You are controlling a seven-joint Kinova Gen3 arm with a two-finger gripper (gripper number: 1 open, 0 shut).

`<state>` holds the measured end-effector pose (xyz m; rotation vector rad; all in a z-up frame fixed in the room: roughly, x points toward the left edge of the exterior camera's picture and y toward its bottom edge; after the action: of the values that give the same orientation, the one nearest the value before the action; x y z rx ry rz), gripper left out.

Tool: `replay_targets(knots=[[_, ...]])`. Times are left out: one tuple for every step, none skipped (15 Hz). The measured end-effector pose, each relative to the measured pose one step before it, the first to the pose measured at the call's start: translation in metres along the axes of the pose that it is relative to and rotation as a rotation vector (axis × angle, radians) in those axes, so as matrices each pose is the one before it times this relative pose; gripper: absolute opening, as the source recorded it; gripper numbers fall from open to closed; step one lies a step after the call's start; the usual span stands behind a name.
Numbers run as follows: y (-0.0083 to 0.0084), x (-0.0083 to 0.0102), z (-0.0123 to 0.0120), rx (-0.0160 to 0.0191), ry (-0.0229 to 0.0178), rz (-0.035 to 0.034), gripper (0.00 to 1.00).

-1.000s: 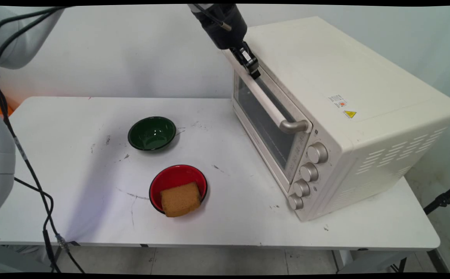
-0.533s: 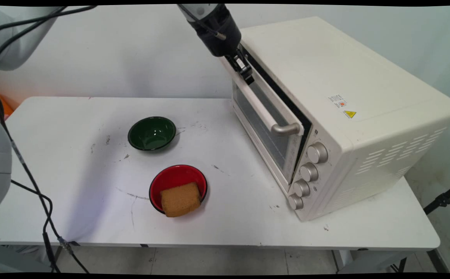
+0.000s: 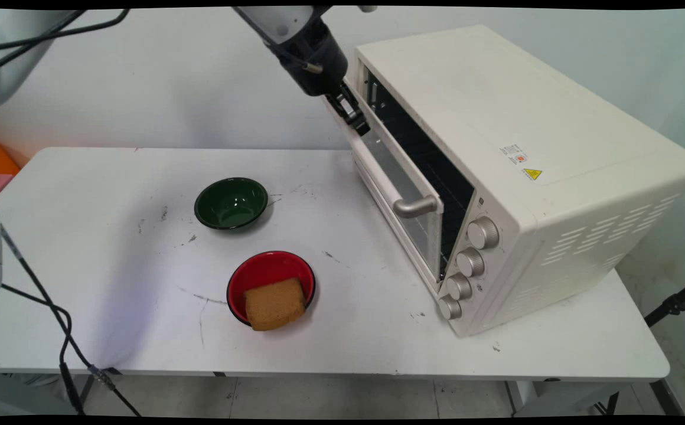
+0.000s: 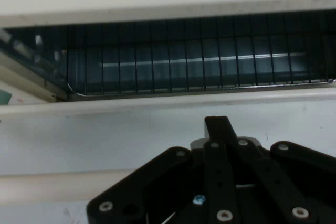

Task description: Open the oven

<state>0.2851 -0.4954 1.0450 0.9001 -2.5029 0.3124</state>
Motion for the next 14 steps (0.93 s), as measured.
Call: replay_targets(knots=[[0.00092, -0.00615, -0.00177, 0.00371, 0.00505, 0.00245, 0.00], [0.00047, -0.00637, -0.00192, 0.00404, 0.00903, 0.00281, 0.00], [0.00019, -0.00541, -0.00157, 0.00346, 0.00933, 0.00225, 0.00], [-0.00015, -0.00663, -0.00192, 0.00362, 0.01154, 0.00214, 0.00], [-0.00031, -0.00735, -0.00198, 0.00298, 0.01178, 0.00227, 0.00], [-0.00031, -0.00639, -0.00154, 0.00167, 0.01059, 0.00181, 0.00], [-0.00025, -0.00763, -0.00158, 0.00078, 0.01226, 0.00238, 0.00], [-0.00025, -0.00799, -0.00151, -0.00045, 0.01276, 0.00190, 0.00], [-0.00015, -0.00691, -0.00069, -0.00103, 0.00900, 0.00290, 0.00], [-0.00054, -0.00849, -0.00096, -0.00087, 0.00945, 0.00249, 0.00], [-0.00060, -0.00876, -0.00053, -0.00143, 0.00762, 0.00214, 0.00], [-0.00036, -0.00755, -0.00028, -0.00199, 0.00612, 0.00177, 0.00], [-0.00028, -0.00871, -0.00009, -0.00319, 0.00628, 0.00207, 0.00], [-0.00004, -0.00862, 0.00027, -0.00419, 0.00603, 0.00248, 0.00]])
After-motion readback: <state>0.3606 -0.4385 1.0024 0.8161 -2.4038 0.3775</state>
